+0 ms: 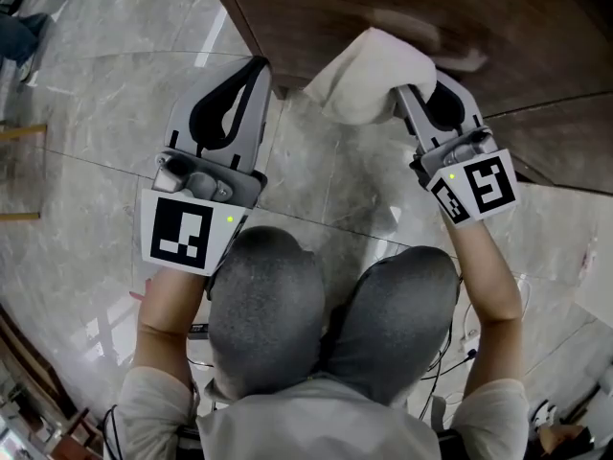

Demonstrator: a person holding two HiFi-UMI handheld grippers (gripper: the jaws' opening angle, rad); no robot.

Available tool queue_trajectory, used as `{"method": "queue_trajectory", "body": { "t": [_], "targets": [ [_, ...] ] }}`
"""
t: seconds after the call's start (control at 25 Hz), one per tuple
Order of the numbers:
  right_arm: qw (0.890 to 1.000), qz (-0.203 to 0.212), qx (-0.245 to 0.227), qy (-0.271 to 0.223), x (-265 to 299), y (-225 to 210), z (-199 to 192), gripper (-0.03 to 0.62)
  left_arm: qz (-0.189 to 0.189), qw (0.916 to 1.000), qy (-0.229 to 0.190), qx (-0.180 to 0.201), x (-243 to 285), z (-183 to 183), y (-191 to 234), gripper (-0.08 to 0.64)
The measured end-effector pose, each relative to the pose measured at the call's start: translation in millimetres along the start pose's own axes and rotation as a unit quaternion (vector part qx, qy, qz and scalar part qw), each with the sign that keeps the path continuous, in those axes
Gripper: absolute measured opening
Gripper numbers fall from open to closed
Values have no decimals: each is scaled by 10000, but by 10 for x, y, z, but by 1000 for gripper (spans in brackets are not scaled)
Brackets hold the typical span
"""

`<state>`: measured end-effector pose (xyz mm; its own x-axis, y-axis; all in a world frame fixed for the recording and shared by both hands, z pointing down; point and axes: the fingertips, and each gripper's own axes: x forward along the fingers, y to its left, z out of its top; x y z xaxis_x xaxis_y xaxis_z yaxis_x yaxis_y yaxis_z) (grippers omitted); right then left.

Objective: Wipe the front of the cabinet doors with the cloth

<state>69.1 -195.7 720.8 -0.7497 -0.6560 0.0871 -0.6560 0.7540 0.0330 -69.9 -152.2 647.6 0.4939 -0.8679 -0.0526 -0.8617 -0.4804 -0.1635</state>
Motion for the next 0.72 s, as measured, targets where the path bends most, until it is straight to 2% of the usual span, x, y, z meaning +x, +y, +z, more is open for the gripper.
{"method": "queue_trajectory", "body": {
  "t": [0.72],
  "targets": [
    [9981, -550, 262, -64, -932, -671, -260, 80, -320, 9994, 68, 76, 505, -17, -682, 18]
  ]
}}
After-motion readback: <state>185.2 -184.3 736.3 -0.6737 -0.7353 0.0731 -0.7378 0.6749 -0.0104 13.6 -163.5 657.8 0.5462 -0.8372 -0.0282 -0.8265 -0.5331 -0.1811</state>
